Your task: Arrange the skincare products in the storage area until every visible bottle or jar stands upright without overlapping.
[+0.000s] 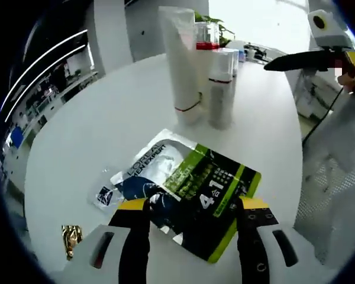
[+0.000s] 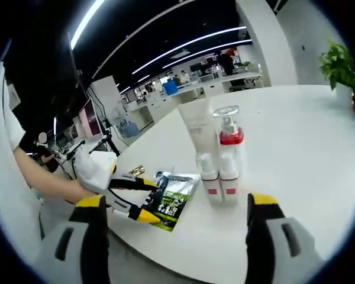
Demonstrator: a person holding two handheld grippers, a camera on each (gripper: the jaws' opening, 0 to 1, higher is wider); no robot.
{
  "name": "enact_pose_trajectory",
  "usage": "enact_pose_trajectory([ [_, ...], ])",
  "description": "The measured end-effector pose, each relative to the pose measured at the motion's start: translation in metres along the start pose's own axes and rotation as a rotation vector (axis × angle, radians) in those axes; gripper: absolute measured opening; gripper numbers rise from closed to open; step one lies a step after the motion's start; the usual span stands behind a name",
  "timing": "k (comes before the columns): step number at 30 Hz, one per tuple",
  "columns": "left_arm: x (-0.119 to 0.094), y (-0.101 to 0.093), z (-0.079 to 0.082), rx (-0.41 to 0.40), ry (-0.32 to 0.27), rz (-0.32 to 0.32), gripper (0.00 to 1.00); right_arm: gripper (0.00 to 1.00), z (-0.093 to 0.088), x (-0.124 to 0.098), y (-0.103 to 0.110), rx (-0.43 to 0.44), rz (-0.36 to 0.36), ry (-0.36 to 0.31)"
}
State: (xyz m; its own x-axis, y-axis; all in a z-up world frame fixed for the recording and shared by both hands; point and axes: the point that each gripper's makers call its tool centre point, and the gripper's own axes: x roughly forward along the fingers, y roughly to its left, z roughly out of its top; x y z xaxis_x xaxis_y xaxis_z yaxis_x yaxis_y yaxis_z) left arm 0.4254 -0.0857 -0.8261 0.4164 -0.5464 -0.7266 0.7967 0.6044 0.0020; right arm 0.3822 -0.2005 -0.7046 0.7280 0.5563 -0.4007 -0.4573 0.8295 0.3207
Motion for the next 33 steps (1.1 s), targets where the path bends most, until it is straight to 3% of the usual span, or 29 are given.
enact_pose_trajectory([
  [11, 0.012, 0.002, 0.014, -0.006, -0.016, -0.004, 0.56, 0.98, -0.003, 0.001, -0.001, 0.003, -0.01, 0.01],
  [33, 0.015, 0.004, 0.018, 0.004, -0.01, -0.019, 0.56, 0.98, -0.007, 0.004, -0.001, 0.007, -0.001, 0.028],
])
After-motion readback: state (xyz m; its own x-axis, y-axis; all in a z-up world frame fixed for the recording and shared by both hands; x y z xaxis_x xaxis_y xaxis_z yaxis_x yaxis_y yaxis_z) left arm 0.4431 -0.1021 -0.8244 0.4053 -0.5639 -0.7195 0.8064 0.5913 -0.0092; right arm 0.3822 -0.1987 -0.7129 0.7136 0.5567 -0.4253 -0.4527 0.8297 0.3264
